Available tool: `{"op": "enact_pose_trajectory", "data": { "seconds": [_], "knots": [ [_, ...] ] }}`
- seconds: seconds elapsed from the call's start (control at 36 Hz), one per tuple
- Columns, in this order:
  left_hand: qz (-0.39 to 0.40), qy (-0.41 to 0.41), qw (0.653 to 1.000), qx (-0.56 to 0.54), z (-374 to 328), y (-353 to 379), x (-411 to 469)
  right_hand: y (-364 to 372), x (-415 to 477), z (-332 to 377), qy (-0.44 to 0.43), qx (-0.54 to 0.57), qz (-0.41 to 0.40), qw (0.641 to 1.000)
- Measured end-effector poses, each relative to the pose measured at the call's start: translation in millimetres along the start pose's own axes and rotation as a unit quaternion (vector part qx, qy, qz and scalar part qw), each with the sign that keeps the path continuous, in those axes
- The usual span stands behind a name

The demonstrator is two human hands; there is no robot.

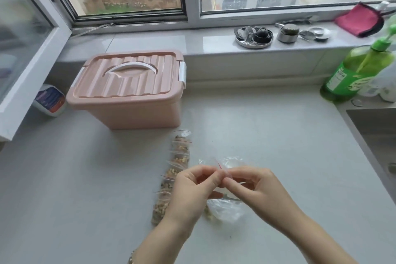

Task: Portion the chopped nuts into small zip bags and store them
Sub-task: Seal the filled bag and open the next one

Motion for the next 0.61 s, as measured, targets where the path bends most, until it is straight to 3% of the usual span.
{"op": "enact_pose_trajectory", "data": {
  "seconds": [0.11, 0.28, 0.47, 0.53, 0.61],
  "knots": [
    [0.035, 0.003, 0.998, 0.053, 0, 4, 2, -4, 1, -8, 0.022, 0.054, 0.0, 0.998],
    [0.057, -0.002, 0.995, 0.082, 11, 3, 6, -5, 0, -23, 0.046, 0.107, -0.064, 0.991],
    [0.094, -0.067, 0.993, -0.015, 39, 6, 7, 8, -6, -55, 0.157, 0.275, -0.061, 0.947],
    [0.076, -0.086, 0.993, 0.009, 45, 3, 7, 3, -7, -57, 0.149, 0.22, -0.077, 0.961],
    [0.001, -0.065, 0.976, 0.208, 39, -9, 8, -9, -7, -46, 0.09, -0.037, -0.108, 0.989]
  ]
}}
Point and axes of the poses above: each hand's wrist, its own x-axis towards the middle knuckle, its own y-axis out of the palm, z = x × y, the point moved 9 cm from there along x, towards the middle knuckle, and after that the axes turned 8 degrees about z, right-handed, at the moved point
